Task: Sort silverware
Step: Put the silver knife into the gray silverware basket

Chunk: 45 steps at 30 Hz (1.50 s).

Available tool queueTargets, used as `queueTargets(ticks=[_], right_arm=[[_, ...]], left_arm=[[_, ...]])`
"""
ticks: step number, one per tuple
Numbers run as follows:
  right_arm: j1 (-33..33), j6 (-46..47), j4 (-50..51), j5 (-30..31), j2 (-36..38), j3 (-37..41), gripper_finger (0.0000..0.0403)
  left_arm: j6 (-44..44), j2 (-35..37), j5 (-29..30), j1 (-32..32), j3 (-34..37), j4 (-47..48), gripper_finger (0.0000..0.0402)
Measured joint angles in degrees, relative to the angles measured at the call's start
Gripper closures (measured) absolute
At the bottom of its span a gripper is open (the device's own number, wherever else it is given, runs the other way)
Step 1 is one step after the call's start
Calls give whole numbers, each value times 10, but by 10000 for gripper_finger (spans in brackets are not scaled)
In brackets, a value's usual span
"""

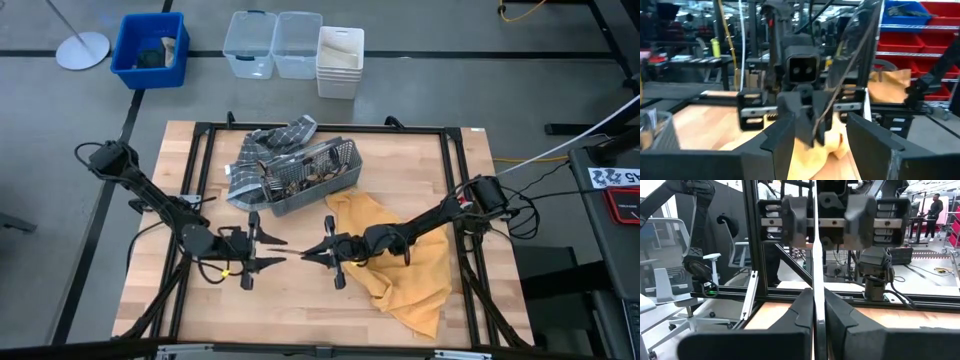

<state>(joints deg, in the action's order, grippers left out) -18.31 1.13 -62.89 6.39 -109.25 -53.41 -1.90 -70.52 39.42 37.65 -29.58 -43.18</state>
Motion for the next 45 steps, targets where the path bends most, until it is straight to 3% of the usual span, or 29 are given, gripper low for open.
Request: queueTargets(ticks=[17,22,29,39,45], right_arm=[[0,-2,0,5,0,0,379],[0,-2,0,6,0,0,379],[-1,-1,0,31,0,0,379],[0,19,0,31,0,0,376],[0,49,5,31,0,0,331]], left_arm=[[34,0,-3,0,-39,0,267],[32,0,-3,0,-39,0,308],[34,0,0,0,-39,0,394],[39,0,10,0,-39,-10,400],[74,24,24,2,-39,-16,401]])
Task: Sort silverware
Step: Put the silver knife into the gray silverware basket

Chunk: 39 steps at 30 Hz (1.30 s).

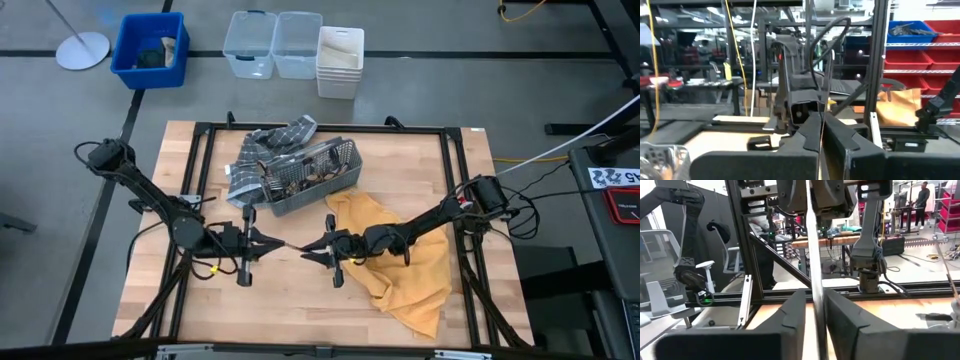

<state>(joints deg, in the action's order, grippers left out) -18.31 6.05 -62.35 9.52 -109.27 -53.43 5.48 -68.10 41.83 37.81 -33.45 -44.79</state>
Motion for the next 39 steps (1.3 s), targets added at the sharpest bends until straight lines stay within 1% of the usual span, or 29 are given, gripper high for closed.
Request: queueTargets(ticks=[4,7,10,15,19,20,21,23,25,27,28,29,32,34,37,39], right_arm=[[0,0,-1,1,0,0,306],[1,-5,-1,4,1,0,304],[1,-20,21,7,12,0,309],[2,-29,112,31,48,-1,312],[2,-30,186,57,72,-1,312],[1,-29,207,47,77,0,312],[-2,-29,225,44,78,1,313],[-5,-31,267,37,87,1,313],[-2,-26,290,44,96,0,313],[0,-3,320,52,101,0,313],[1,10,332,52,101,1,313],[-1,24,346,47,101,1,313],[-3,54,379,39,101,1,313],[-1,60,404,39,101,1,313],[0,60,433,39,101,1,313],[-1,61,438,35,101,1,313]], left_arm=[[28,22,16,0,0,11,401],[54,46,32,0,0,17,401],[70,77,59,1,0,60,401],[72,146,95,-4,0,161,400],[97,196,103,-21,0,186,400],[114,209,119,-27,0,190,401],[131,222,148,-34,0,198,401],[130,243,141,-43,0,204,401],[140,263,149,-48,0,239,401],[120,286,140,-55,1,266,401],[113,297,148,-59,0,285,401],[99,306,155,-65,0,308,401],[45,325,147,-76,0,381,401],[10,333,140,-85,0,430,401],[-27,336,145,-101,1,490,401],[-51,333,140,-110,1,510,401]])
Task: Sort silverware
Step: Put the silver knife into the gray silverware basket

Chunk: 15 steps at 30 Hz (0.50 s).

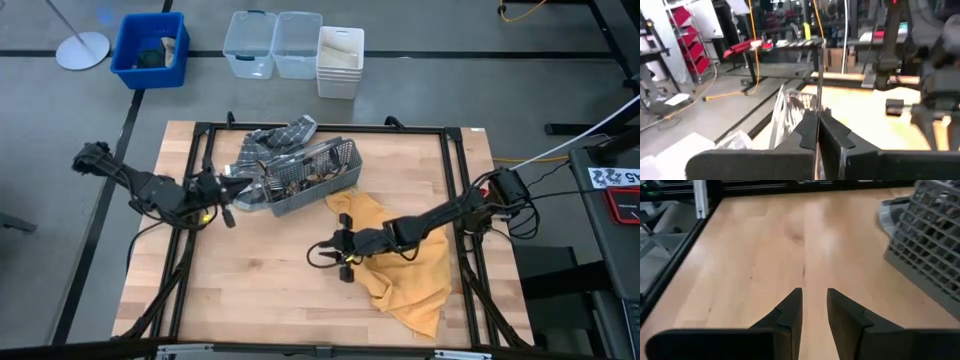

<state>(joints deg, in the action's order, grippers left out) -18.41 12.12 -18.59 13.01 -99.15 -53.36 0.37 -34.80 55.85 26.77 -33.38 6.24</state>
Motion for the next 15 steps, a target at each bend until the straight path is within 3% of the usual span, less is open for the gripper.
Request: queueTargets(ticks=[4,12,15], right_arm=[[0,0,0,0,0,0,313],[0,0,9,1,0,0,313],[0,-1,8,1,0,0,313]], left_arm=[[-6,-6,-1,-13,1,3,401],[80,2,-33,-15,0,-115,401],[86,3,-34,-17,0,-115,401]])
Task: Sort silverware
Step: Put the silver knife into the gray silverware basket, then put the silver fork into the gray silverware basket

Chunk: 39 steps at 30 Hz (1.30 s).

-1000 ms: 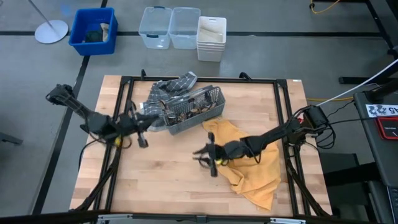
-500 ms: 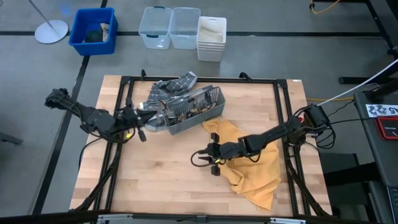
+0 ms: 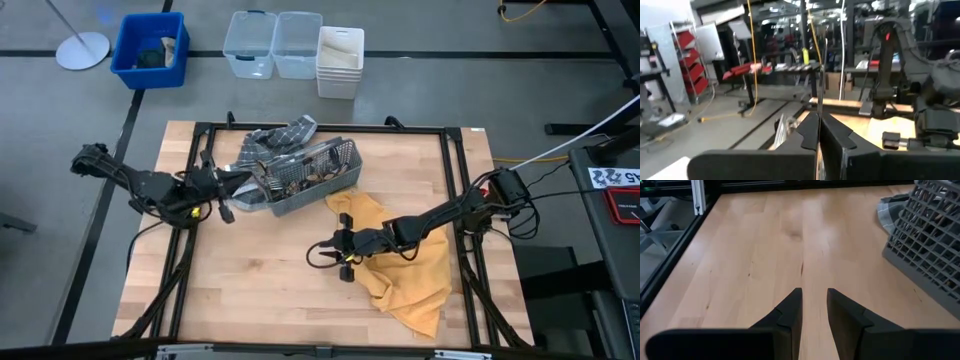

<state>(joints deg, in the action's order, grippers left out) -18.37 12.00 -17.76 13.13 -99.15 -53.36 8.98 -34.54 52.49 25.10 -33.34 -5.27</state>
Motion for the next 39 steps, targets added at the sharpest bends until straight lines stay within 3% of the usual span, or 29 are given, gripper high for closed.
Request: queueTargets(ticks=[4,8,14,20,29,39], right_arm=[[0,-2,0,2,0,0,313],[0,-2,0,2,0,0,313],[0,-3,0,2,0,0,313],[0,-3,5,2,0,0,313],[0,-3,9,2,0,0,313],[0,-7,8,4,0,0,313]], left_arm=[[-55,-17,0,-13,12,35,401],[-65,-44,-3,-36,48,1,401],[-71,-67,-54,-60,56,-45,401],[-133,-84,-56,-61,57,12,401],[-308,-127,-58,-61,58,165,398],[-322,-131,-56,-61,58,166,304]])
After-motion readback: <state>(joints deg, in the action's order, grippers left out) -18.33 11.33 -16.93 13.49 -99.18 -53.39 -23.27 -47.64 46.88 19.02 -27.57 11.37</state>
